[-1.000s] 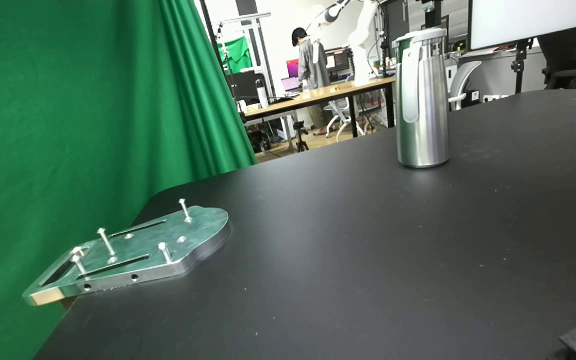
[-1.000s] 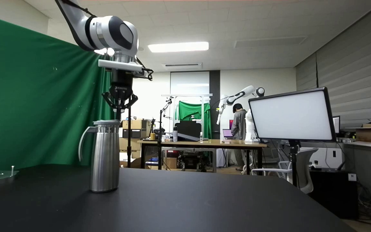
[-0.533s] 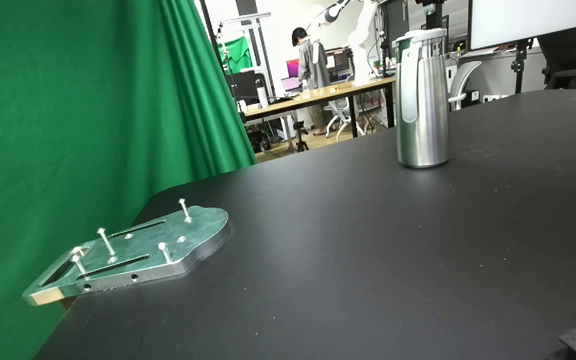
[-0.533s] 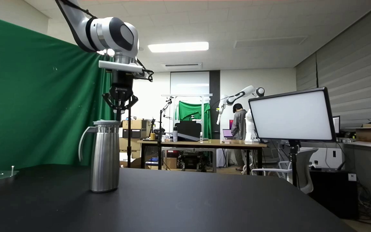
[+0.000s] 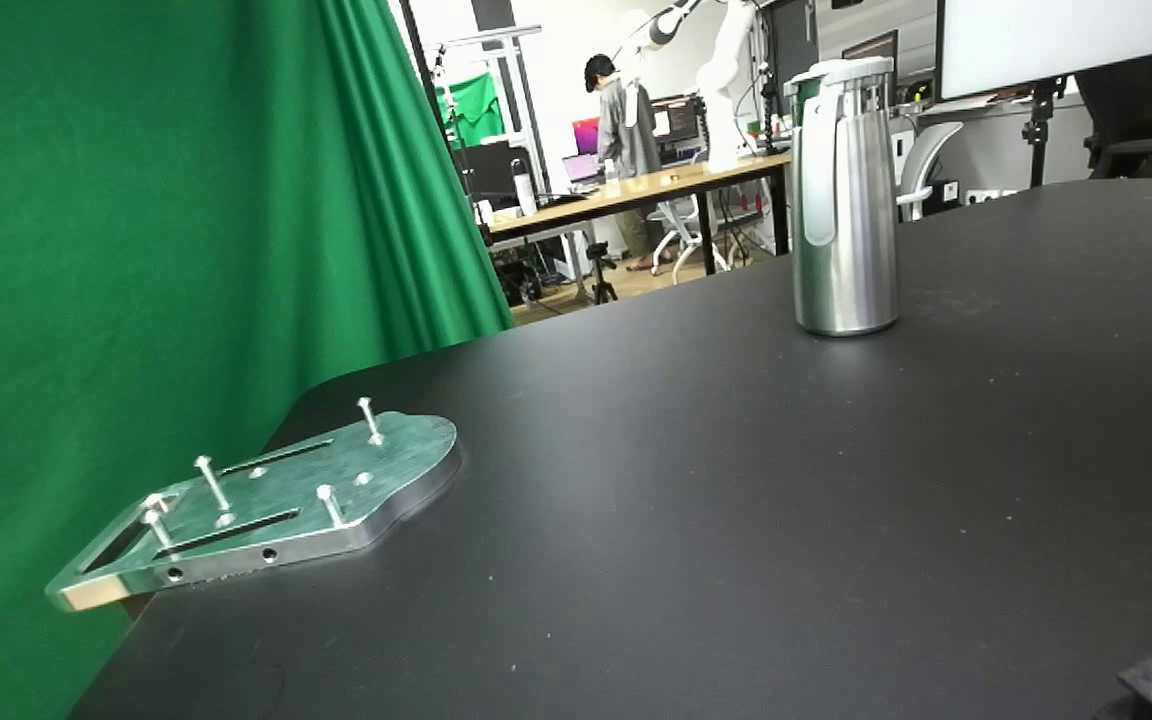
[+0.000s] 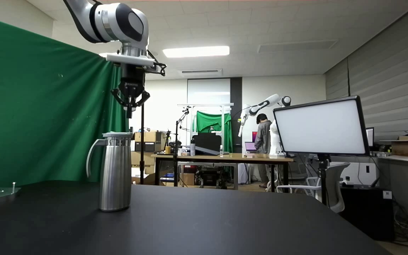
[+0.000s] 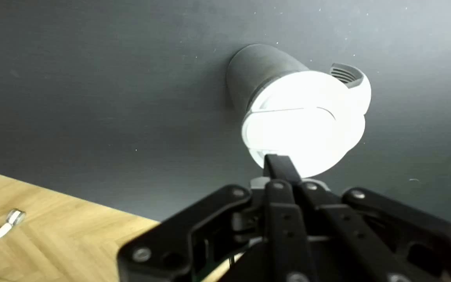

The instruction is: Press down on the top of the flask

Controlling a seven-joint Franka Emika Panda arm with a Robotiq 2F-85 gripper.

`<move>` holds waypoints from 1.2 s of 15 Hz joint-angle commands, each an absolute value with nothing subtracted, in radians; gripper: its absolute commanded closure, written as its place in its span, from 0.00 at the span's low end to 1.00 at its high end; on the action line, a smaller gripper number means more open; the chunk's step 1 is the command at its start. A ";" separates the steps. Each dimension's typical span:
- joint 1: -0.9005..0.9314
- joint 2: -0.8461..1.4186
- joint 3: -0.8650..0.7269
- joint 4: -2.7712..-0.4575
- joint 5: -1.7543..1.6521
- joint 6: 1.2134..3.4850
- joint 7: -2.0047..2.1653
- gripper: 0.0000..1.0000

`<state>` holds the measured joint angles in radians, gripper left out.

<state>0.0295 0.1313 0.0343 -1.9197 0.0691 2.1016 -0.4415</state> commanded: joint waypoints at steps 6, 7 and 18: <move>0.021 0.046 0.037 -1.936 0.088 2.061 -0.441 0.40; 0.021 0.043 0.037 -1.939 0.089 2.061 -0.441 0.33; 0.020 0.065 0.037 -1.931 0.096 2.033 -0.447 0.00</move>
<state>0.0227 0.0646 0.0337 -1.9338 0.0965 2.0363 -0.4477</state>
